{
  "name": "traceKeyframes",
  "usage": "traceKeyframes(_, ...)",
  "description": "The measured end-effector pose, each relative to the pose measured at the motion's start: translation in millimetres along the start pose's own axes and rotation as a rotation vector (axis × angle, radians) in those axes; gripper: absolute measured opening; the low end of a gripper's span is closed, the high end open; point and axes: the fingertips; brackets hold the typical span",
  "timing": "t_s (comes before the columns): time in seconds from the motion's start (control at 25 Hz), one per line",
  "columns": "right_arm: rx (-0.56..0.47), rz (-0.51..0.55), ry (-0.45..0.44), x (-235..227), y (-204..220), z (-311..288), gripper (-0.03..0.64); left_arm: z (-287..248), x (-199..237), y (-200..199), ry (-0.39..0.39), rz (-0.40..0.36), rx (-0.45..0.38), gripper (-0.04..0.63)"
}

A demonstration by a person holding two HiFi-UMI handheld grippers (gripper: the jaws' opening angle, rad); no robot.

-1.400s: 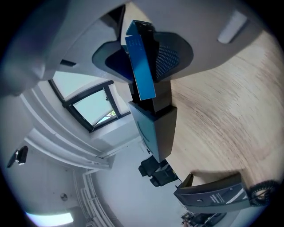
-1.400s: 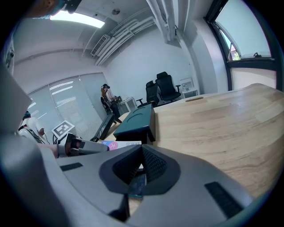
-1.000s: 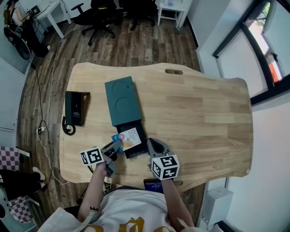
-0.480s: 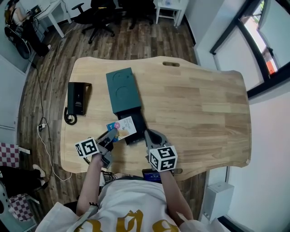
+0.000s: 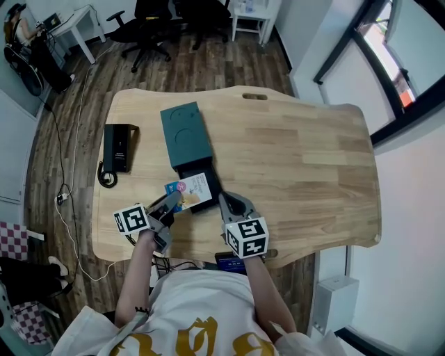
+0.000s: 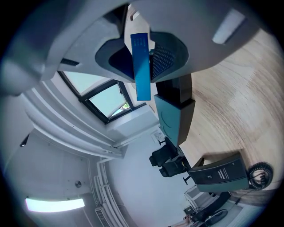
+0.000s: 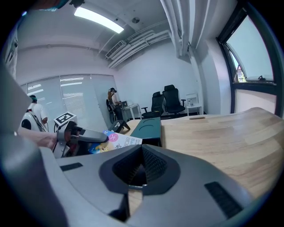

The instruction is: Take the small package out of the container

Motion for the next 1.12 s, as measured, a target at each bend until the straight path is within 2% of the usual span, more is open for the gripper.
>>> traceKeyframes(0.52, -0.035, 0.031, 0.015, 9, -7, 25, 0.003, 22, -25, 5, 0.072, 0.02, -0.015, 0.091)
traceKeyframes(0.8, -0.076, 0.056, 0.027, 15, -16, 35, 0.003, 41, -52, -1, 0.135, 0.087, -0.034, 0.091)
traceKeyframes(1.12, -0.168, 0.05, 0.019, 24, -44, 52, 0.003, 54, -81, -1, 0.199, 0.072, -0.047, 0.091)
Point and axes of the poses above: the fingertips, and each gripper's own axes: z backward along the fingers, x to its left, y out of its underside, and after that the axes turned 6 degrees about -y, right-handed
